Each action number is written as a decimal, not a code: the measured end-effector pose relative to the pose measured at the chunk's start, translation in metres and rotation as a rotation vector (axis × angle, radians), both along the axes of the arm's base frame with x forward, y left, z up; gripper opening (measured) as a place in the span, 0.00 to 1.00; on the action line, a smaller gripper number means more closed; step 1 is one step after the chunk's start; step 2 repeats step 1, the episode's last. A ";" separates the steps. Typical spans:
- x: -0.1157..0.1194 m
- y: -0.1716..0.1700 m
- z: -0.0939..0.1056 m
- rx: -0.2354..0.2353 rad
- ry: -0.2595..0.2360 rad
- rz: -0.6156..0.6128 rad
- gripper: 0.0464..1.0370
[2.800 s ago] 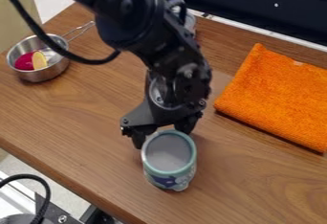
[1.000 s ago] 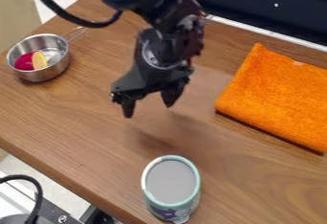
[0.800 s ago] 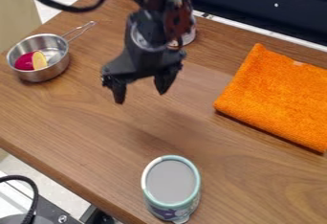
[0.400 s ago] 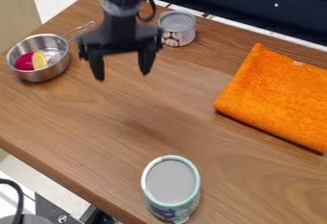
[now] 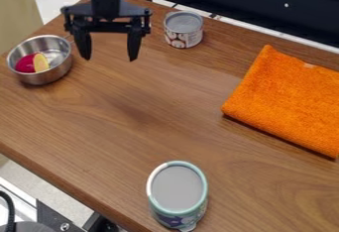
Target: Move the can to the bottom side of the table
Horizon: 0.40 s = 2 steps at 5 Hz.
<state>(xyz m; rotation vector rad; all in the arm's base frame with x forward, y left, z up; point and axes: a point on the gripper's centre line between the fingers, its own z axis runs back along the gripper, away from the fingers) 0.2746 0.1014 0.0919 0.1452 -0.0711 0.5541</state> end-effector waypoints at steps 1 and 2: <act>0.013 0.005 0.002 0.036 -0.067 -0.077 0.96; 0.013 0.005 0.002 0.036 -0.067 -0.077 0.96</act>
